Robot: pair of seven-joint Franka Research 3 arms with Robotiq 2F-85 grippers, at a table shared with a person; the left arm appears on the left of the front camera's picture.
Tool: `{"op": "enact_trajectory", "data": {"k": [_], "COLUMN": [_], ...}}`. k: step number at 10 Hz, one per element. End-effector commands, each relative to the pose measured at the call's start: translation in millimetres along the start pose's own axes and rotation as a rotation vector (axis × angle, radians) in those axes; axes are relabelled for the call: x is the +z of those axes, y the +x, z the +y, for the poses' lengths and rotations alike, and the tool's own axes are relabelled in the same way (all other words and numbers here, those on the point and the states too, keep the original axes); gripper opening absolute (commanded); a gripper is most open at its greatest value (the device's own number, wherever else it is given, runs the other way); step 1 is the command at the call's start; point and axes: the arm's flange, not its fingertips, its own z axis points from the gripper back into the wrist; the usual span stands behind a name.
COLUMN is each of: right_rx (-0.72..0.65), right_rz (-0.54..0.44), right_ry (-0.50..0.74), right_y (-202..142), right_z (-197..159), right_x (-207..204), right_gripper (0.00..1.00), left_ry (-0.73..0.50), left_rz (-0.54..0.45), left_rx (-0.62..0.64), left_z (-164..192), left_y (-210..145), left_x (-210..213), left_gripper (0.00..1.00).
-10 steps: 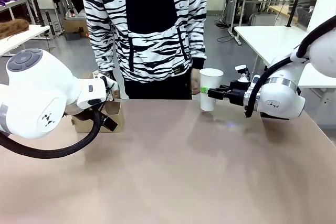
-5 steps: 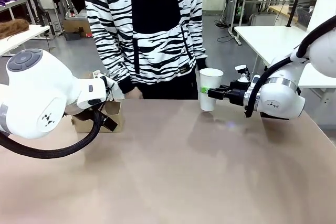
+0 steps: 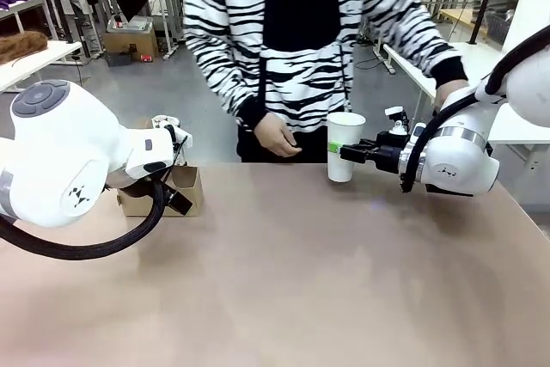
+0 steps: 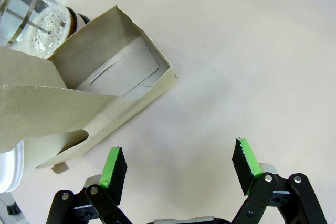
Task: Pour a drink into a cup and package it in a carrier.
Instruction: When a person places the Paper Cup Lid on the 600 ml Paper Cup , lift the 600 ml Paper Cup.
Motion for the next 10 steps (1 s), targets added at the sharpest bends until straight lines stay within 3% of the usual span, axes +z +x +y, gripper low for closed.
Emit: {"op": "enact_trajectory", "data": {"k": [1, 10], "right_rx": [-0.013, -0.013], "right_rz": [0.003, 0.003], "right_ry": [0.006, 0.006], "right_y": [4.7, 4.7], "right_z": [3.1, 3.1], "right_x": [1.0, 1.0], "right_gripper": [0.8, 0.8], "left_ry": [-0.002, -0.002], "left_rz": [-0.001, -0.001], "left_rx": [-0.002, -0.002], "left_z": [-0.7, -0.7], "left_y": [0.2, 0.2], "left_x": [0.4, 0.4], "left_gripper": [1.0, 1.0]}}
